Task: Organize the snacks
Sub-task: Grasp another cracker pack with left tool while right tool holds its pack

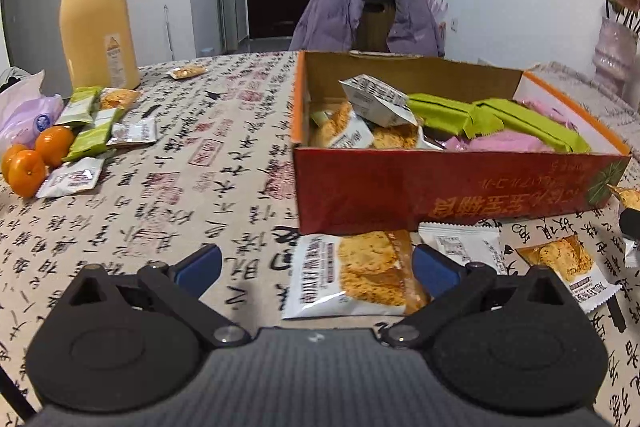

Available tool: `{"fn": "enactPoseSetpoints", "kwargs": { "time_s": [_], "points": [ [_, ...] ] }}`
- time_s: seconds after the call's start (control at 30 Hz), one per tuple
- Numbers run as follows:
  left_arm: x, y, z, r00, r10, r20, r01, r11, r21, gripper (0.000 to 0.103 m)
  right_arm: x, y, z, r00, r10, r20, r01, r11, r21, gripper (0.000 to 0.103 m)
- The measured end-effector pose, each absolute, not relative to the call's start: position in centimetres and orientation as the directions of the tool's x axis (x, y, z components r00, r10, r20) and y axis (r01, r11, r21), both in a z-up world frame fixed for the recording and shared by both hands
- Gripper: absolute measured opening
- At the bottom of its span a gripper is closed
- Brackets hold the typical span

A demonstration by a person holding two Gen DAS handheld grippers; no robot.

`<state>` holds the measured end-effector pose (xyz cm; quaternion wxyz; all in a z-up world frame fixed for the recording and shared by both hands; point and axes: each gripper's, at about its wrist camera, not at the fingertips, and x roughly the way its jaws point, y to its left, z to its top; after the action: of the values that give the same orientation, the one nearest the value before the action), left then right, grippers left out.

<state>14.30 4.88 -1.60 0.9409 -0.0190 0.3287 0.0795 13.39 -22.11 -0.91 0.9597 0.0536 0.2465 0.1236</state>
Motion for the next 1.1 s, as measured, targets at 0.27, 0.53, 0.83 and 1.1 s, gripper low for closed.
{"fn": "enactPoseSetpoints", "kwargs": {
  "time_s": [0.27, 0.53, 0.83, 1.1],
  "points": [
    [16.4, 3.9, -3.2, 0.722, 0.146, -0.676, -0.168, 0.985, 0.034, 0.103, 13.9, -22.3, -1.5, 0.835, 0.284, -0.471, -0.223, 0.958, 0.183, 0.044],
    [16.6, 4.0, -3.3, 0.719, 0.145, -0.679, -0.187, 0.982, 0.012, 0.103, 13.8, -22.1, -1.7, 0.83, 0.29, -0.476, -0.23, 0.956, 0.183, 0.044],
    [15.3, 3.5, -2.9, 0.749, 0.117, -0.652, -0.151, 0.988, 0.004, 0.075, 13.8, -22.0, -1.9, 0.827, 0.288, -0.482, -0.23, 0.957, 0.177, 0.044],
    [13.8, 3.4, -2.7, 0.772, 0.1, -0.628, -0.134, 0.991, -0.006, 0.055, 13.6, -22.0, -1.8, 0.832, 0.285, -0.476, -0.233, 0.958, 0.168, 0.044]
  ]
}}
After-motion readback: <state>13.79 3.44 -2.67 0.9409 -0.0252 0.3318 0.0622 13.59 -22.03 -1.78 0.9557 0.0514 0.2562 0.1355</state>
